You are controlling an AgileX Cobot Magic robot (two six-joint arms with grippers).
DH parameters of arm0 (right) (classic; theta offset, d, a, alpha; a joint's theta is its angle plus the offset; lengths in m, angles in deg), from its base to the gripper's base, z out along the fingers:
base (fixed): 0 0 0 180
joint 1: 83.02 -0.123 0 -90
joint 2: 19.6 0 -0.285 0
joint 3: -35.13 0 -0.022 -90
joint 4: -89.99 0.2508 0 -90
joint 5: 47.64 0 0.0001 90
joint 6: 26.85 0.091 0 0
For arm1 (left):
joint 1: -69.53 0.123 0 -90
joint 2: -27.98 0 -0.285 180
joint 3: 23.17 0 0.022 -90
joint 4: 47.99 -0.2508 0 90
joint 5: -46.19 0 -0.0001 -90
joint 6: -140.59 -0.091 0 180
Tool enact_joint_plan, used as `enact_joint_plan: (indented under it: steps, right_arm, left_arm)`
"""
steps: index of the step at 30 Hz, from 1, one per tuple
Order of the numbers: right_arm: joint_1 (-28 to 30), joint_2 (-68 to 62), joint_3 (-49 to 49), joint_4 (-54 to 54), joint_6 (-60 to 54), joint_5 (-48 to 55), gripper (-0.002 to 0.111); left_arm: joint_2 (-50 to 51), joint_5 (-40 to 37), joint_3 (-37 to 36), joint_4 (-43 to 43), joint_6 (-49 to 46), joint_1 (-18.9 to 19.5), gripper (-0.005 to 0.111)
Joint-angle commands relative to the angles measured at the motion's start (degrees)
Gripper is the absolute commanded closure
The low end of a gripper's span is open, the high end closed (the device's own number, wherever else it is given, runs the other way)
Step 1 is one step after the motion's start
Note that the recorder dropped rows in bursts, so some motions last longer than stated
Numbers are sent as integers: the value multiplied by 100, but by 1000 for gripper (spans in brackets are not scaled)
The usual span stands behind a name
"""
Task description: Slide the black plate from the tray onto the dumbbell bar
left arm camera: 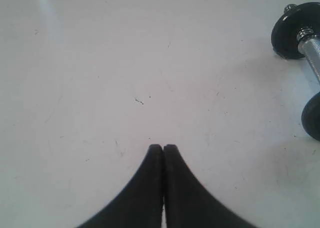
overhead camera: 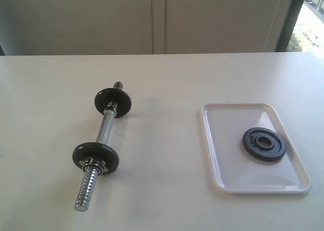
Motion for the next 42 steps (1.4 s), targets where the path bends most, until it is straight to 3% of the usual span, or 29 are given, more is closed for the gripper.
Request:
enact_joint_plan:
  steps: [1, 19, 24, 32, 42]
  right_arm:
    - [-33, 34, -41, -40, 7, -43, 108]
    - [-33, 34, -41, -40, 7, -43, 108]
    - [-145, 34, -41, -40, 10, -43, 108]
    - [-171, 34, -41, -40, 10, -43, 108]
    - [-168, 34, -41, -40, 10, -32, 108]
  left_arm:
    - [-22, 18, -20, 22, 31, -23, 107]
    - [-22, 18, -20, 19, 31, -23, 107]
    - [-22, 6, -20, -198, -968, -23, 107]
    - [-22, 42, -20, -198, -1360, -23, 107]
    - [-22, 1217, -20, -198, -1480, -23, 107]
